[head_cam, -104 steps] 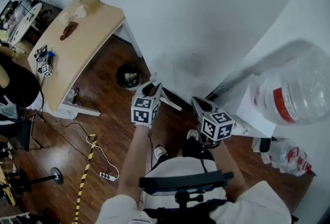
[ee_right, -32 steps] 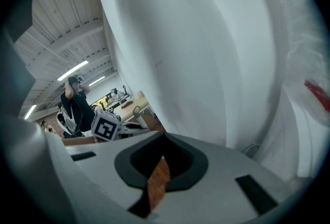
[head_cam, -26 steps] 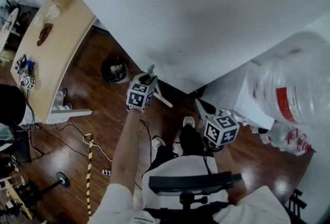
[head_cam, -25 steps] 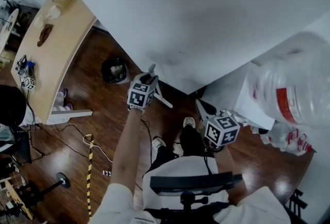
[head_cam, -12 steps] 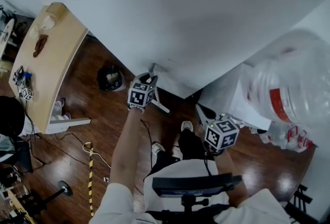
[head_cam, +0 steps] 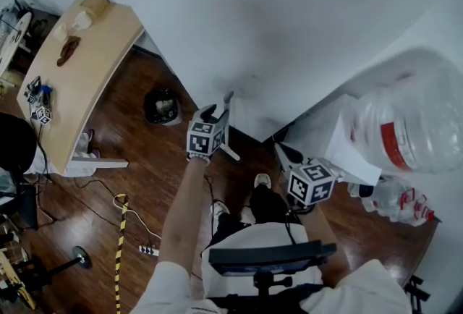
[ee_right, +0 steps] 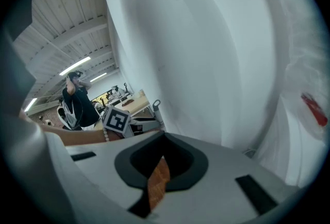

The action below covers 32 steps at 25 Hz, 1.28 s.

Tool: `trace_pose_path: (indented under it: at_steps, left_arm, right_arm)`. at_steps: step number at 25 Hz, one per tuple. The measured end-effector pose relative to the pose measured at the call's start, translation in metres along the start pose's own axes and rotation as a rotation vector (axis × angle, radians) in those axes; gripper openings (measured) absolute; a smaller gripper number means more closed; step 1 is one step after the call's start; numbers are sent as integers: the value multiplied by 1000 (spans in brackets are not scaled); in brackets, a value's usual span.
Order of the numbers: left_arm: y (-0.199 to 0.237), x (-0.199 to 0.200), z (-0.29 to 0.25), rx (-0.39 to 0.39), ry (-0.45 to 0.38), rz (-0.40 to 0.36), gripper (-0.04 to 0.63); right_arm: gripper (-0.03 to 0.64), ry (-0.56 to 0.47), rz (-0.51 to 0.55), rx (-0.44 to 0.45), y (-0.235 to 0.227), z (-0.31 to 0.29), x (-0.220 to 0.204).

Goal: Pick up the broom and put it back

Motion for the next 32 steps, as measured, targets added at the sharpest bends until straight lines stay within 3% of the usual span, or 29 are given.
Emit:
trace_pose_path:
  at_steps: [3,9,16,20,24,26,28,32]
  left_arm:
    - [-3,0,1,-7,17,-43,181]
    - [-6,19,30,-3,-65,8,181]
    - [-5,-7,93,-29,-101,29,181]
    - [-8,-31,121,-49,-101,50,181]
    - [-4,-49,147,-45,-111,84,179]
    - [0,-50,164,-55,-135,111,145]
    - [1,-53,183,-71,-162,142,21]
    - [-9,-60,211,-98,-188,142,2]
  right_arm:
    - [17,2,31,14,26,-3,-1]
    - [17,14,45,-4,47,11,-18]
    - [17,-45,45,-83,66,27,-36]
    - [17,-68,9,-173,31,33,-39]
    - [18,-85,-4,-193,24,42,-29]
    - [18,-93,3,-196,36,42,-32]
    - [18,-96,-2,-212,42,42,-43]
    - [17,-118,-49,-220,40,50,-55]
Point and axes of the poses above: the fingertips, and each gripper's own axes: z backward along the fingers, y to its left, x out of its top, the point moved 2 cm from there along z, backward along the fingers, and after that the axes turned 13 degrees about x, right-handed, at the moved point
